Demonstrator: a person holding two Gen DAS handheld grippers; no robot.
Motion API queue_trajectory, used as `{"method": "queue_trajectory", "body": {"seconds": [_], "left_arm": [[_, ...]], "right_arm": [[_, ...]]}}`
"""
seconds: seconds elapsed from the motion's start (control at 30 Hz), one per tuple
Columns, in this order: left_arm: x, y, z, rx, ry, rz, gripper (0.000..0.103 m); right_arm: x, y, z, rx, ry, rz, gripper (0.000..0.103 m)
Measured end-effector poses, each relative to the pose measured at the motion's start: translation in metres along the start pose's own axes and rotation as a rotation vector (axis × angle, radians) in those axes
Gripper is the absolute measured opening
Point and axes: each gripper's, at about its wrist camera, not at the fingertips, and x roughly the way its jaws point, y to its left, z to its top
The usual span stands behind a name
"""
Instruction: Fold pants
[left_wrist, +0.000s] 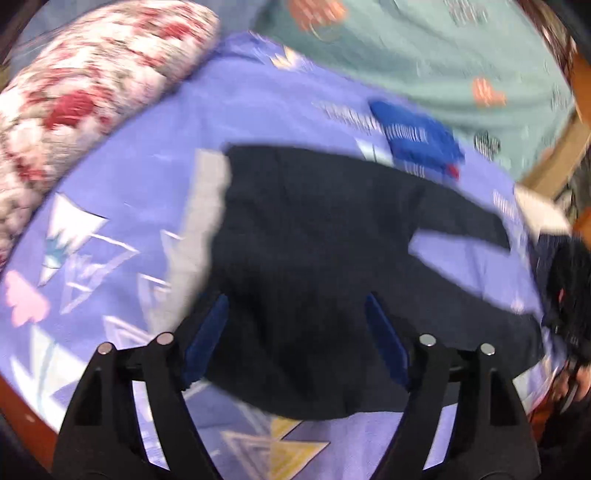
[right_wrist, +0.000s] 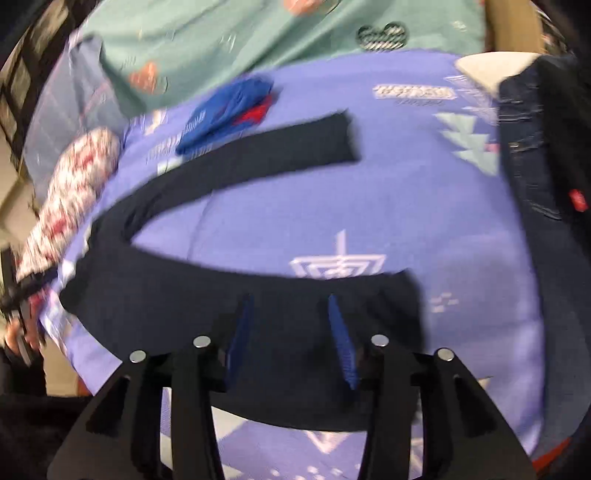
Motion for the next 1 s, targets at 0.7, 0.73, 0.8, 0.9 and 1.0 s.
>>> {"method": "queue_trajectory", "body": {"seconds": [0.7, 0.73, 0.8, 0.9, 1.0], "left_arm": [[0.106, 0.096, 0.151, 0.010, 0.053, 0.042, 0.098], [0.115, 0.094, 0.156, 0.024, 0.070, 0.014, 0.098], [0.133, 0.082, 0.163, 0.087, 0.104, -0.024, 0.098], [0.150, 0.069, 0.163, 0.144, 0.148, -0.036, 0.097], [0.149, 0.057, 0.159, 0.198, 0.148, -0.022, 0.067]], "right_arm": [[0.055, 0.120, 0.137, -0.266, 0.038, 0.141, 0.064], [0.061, 0.125, 0.140, -0.275, 0.043, 0.151, 0.064], [0.080, 0.145, 0.156, -0.310, 0.058, 0.182, 0.064], [0.106, 0.173, 0.182, -0.403, 0.076, 0.197, 0.064], [0.139, 0.200, 0.208, -0.529, 0.104, 0.199, 0.064]]}}
